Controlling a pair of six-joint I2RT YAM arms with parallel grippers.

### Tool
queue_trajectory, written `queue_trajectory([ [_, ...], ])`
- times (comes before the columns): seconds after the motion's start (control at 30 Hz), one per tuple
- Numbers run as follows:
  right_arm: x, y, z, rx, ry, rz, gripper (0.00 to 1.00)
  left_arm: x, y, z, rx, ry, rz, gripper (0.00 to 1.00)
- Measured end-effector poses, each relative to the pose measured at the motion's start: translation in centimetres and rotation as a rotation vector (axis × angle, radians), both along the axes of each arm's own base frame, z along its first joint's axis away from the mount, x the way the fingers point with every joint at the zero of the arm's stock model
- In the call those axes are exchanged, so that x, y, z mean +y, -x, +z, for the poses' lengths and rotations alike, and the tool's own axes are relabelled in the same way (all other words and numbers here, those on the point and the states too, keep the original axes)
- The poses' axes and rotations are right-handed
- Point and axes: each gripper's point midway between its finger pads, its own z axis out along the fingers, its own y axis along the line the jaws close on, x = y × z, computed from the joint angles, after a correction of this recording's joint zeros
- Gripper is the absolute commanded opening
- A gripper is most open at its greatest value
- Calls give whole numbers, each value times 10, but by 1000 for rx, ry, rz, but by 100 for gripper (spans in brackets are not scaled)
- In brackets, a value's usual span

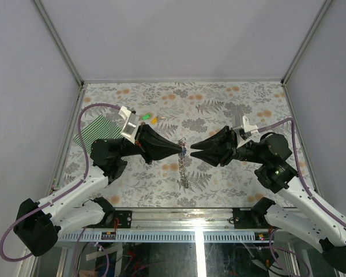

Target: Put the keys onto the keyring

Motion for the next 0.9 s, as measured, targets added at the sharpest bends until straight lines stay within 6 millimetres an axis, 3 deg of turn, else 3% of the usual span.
queue_trajectory([
  [0.63, 17, 2, -2, -2, -8, 25, 29, 0, 1, 1, -2, 1, 0, 0],
  [0.9, 21, 3, -5, 7, 0, 36, 21, 1, 1, 1, -3, 1, -2, 0],
])
